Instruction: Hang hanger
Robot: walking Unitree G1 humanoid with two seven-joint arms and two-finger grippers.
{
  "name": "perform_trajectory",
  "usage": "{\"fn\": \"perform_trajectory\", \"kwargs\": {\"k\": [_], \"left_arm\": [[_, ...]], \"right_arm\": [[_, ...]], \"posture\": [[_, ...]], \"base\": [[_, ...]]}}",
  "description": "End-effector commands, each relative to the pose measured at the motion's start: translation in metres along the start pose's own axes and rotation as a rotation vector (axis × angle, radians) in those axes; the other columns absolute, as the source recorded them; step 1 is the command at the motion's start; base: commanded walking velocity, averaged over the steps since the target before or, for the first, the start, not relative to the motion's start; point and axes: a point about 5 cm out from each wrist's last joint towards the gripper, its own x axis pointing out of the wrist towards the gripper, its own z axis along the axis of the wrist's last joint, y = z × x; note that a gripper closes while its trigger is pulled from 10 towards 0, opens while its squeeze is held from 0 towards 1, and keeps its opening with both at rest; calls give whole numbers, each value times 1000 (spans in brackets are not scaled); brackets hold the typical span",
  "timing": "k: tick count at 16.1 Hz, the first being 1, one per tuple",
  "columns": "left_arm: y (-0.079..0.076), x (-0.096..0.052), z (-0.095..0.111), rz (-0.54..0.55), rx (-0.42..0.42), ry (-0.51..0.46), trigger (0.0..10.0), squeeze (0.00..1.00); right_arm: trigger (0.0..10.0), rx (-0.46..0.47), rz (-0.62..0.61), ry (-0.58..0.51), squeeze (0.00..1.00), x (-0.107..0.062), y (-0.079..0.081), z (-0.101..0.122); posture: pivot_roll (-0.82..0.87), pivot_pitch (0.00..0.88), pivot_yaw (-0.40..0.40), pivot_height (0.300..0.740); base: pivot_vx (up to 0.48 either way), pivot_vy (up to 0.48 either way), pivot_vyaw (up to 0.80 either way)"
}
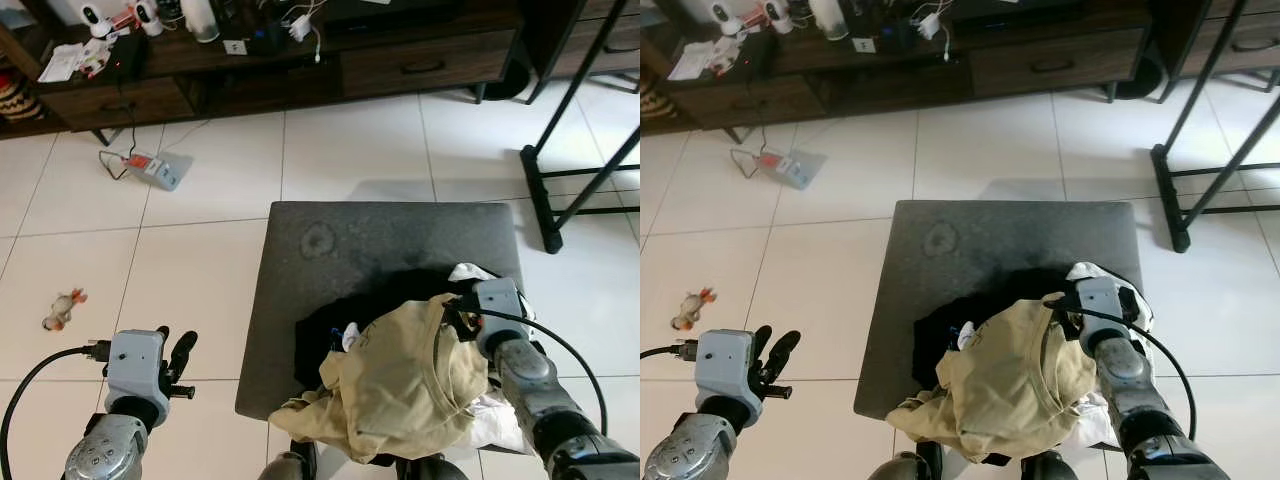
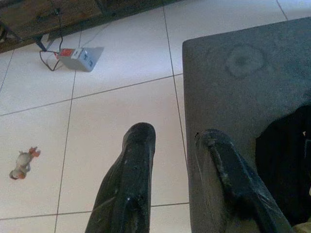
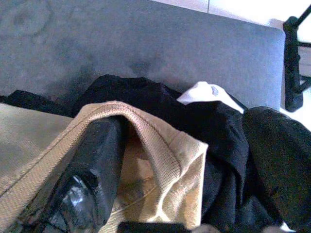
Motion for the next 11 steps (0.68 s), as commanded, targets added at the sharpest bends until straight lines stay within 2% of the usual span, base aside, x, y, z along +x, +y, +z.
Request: {"fn": "perform_trajectory", "kwargs": {"k": [1, 2, 3, 4, 5, 11], "left_arm": [[9, -8, -6, 26, 11, 43, 10000, 0], [9, -9, -6, 26, 12, 45, 10000, 0], [10, -10, -6, 28, 13, 47, 10000, 0], [11, -11, -6, 29, 13, 49, 10000, 0], [11, -12, -6, 30, 14, 52, 10000, 0], [8, -14, -7, 25, 10, 64, 10000, 0]], "right_arm": [[10000, -7, 3, 83, 0, -6, 7, -21], [8510, -16, -17, 103, 0, -7, 6, -24], [510, -8, -29, 117, 0, -7, 5, -26], [510, 0, -36, 125, 0, -8, 5, -27], [0, 32, -41, 128, 0, -8, 5, -29], [0, 43, -47, 122, 0, -9, 6, -30]], "posture": [[262, 503, 213, 740], [262, 503, 213, 740], [268, 505, 217, 740], [268, 505, 217, 740], [269, 505, 217, 740], [265, 506, 215, 740]], "base": [[0, 0, 0], [0, 0, 0], [0, 0, 0], [0, 0, 0], [0, 0, 0], [0, 0, 0]]}}
